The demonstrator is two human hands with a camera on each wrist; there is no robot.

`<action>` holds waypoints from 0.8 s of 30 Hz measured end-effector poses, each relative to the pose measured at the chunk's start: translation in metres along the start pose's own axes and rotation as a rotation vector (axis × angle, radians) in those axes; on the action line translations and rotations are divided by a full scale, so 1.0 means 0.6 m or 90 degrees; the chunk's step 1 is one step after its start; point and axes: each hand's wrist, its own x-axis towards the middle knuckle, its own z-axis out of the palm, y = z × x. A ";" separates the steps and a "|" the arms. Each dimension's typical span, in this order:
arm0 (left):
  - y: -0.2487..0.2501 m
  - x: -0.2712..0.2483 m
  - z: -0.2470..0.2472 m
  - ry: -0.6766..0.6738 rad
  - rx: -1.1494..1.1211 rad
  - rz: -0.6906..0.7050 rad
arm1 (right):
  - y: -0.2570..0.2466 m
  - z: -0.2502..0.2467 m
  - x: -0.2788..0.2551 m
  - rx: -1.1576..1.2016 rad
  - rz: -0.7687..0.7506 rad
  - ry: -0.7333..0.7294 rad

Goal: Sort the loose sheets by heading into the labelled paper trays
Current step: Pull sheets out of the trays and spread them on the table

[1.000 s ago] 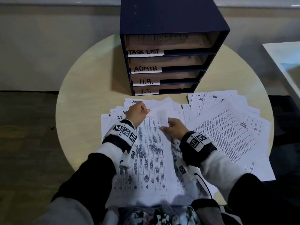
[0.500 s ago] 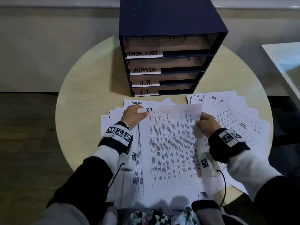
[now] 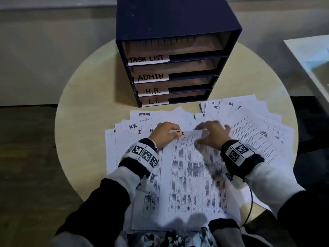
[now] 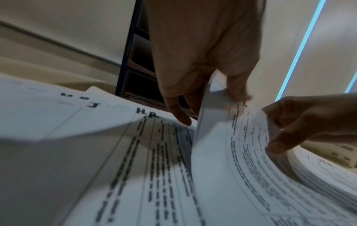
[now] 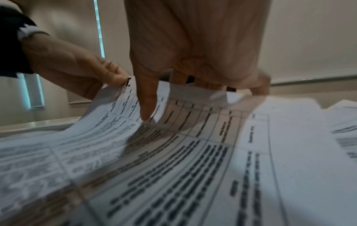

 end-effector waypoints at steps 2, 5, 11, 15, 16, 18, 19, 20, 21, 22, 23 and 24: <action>-0.002 -0.002 0.002 -0.008 -0.038 -0.031 | -0.004 0.011 -0.003 -0.005 -0.050 0.020; -0.008 -0.006 -0.006 0.040 -0.164 -0.094 | 0.001 0.026 -0.006 -0.014 -0.113 0.090; -0.054 -0.007 -0.021 0.150 -0.304 -0.156 | 0.002 0.040 -0.014 -0.074 -0.170 0.090; -0.065 -0.008 -0.012 0.138 -0.223 -0.183 | -0.019 0.020 -0.006 -0.107 -0.147 0.044; -0.070 -0.005 -0.012 0.119 -0.246 -0.177 | -0.026 0.012 -0.001 -0.102 -0.144 0.054; -0.067 -0.009 -0.012 0.067 -0.323 -0.154 | -0.043 -0.002 0.014 -0.066 -0.129 0.083; -0.067 -0.010 -0.013 0.054 -0.344 -0.151 | -0.052 -0.010 0.024 -0.047 -0.116 0.091; -0.073 -0.010 -0.013 0.053 -0.356 -0.151 | -0.060 -0.016 0.034 -0.033 -0.100 0.093; -0.077 -0.010 -0.012 0.065 -0.357 -0.150 | -0.068 -0.022 0.045 -0.020 -0.088 0.096; -0.085 -0.007 -0.008 0.085 -0.350 -0.148 | -0.076 -0.027 0.055 -0.009 -0.080 0.109; -0.086 -0.006 -0.006 0.119 -0.345 -0.146 | -0.083 -0.032 0.063 0.009 -0.074 0.133; -0.088 -0.004 -0.006 0.155 -0.334 -0.158 | -0.087 -0.035 0.069 0.032 -0.060 0.159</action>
